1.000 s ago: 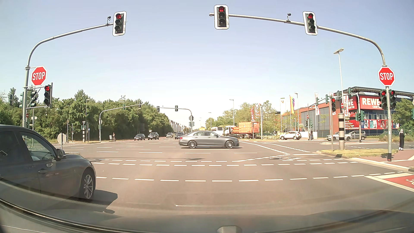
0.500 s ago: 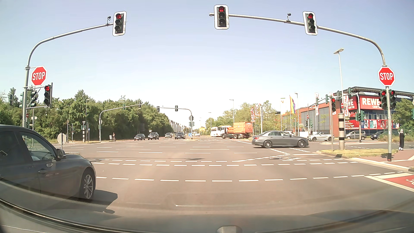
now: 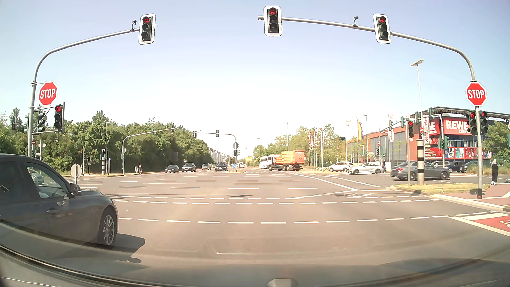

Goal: Follow the waypoints while adhering to traffic rules and regulations

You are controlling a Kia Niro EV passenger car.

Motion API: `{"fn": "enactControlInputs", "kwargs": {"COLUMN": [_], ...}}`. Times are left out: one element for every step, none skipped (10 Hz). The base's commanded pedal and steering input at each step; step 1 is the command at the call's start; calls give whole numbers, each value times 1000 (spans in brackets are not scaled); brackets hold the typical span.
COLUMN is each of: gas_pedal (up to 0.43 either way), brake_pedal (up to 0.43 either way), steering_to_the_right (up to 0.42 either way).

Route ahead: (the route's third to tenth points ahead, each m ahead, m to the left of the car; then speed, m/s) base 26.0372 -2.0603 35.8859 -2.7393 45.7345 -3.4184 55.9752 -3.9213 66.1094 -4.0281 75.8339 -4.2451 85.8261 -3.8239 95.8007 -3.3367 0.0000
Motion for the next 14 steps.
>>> {"fn": "enactControlInputs", "kwargs": {"gas_pedal": [0,0,0,0,0,0,0,0,0,0,0,0,0,0], "brake_pedal": [268,268,268,268,268,262,268,262,262,268,268,268,262,268], "steering_to_the_right": [8,8,8,8,8,8,8,8,8,8,8,8,8,8]}}
